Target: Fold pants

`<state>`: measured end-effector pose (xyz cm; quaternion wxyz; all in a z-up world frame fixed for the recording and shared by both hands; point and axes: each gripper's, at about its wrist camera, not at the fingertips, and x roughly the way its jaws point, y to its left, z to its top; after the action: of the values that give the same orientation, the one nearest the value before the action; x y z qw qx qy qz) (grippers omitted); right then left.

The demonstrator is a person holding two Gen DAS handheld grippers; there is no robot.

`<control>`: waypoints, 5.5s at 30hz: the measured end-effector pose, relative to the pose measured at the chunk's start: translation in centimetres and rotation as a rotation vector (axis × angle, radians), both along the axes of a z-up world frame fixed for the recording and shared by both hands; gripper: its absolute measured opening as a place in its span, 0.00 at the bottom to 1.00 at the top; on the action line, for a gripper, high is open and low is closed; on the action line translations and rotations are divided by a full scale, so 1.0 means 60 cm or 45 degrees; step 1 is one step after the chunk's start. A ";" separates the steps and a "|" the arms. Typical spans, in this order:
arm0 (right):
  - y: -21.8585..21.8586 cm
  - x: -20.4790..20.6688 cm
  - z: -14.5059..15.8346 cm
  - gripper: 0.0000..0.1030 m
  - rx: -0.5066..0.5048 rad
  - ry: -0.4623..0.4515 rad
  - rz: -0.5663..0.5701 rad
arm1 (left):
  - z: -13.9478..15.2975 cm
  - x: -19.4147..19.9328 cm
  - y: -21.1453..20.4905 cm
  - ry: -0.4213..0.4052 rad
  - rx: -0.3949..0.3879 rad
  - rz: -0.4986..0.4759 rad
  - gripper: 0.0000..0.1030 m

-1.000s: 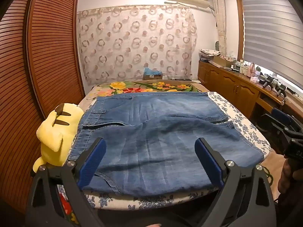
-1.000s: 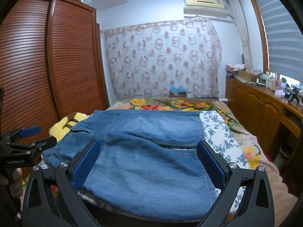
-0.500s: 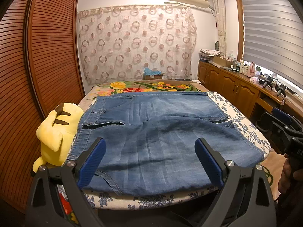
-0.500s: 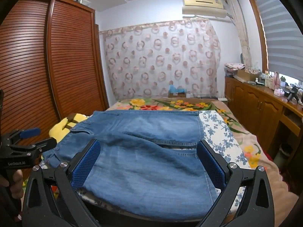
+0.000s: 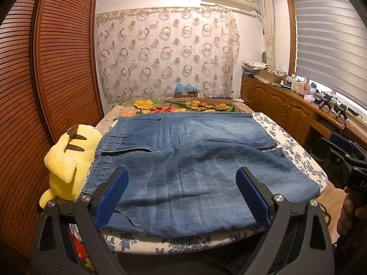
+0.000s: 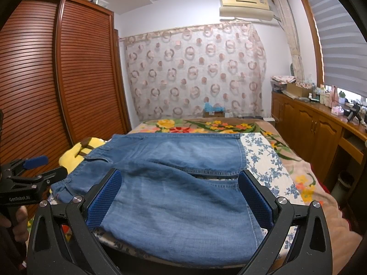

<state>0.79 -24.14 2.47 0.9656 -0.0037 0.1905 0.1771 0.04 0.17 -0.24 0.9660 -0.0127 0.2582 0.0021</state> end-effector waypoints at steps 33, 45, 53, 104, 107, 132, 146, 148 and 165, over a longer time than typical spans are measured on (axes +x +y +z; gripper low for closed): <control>-0.001 -0.002 0.003 1.00 0.004 -0.002 -0.001 | 0.010 -0.003 0.010 -0.014 -0.005 0.001 0.93; -0.001 -0.002 0.004 1.00 0.005 -0.001 0.000 | 0.009 -0.004 0.009 -0.015 -0.005 0.001 0.93; -0.002 -0.002 0.003 1.00 0.006 -0.001 -0.001 | 0.008 -0.004 0.009 -0.016 -0.006 0.002 0.93; -0.012 0.140 -0.218 1.00 -0.285 0.487 0.057 | -0.146 0.011 0.290 0.259 -0.185 0.233 0.84; -0.007 0.137 -0.222 1.00 -0.329 0.467 0.058 | -0.155 0.006 0.309 0.263 -0.199 0.269 0.78; -0.019 0.135 -0.224 1.00 -0.337 0.471 0.106 | -0.184 0.018 0.317 0.269 -0.247 0.270 0.13; -0.091 0.090 -0.193 0.95 -0.297 0.494 0.050 | -0.161 0.014 0.312 0.229 -0.236 0.271 0.13; -0.099 0.087 -0.193 0.95 -0.288 0.508 0.049 | -0.160 0.015 0.313 0.229 -0.233 0.271 0.13; -0.121 0.079 -0.200 0.22 -0.258 0.598 0.083 | -0.117 0.022 0.311 0.128 -0.203 0.258 0.11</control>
<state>5.51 -31.42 -9.52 0.8833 -0.0653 0.4260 0.1843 1.34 18.84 -7.27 0.9426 -0.1152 0.3029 0.0800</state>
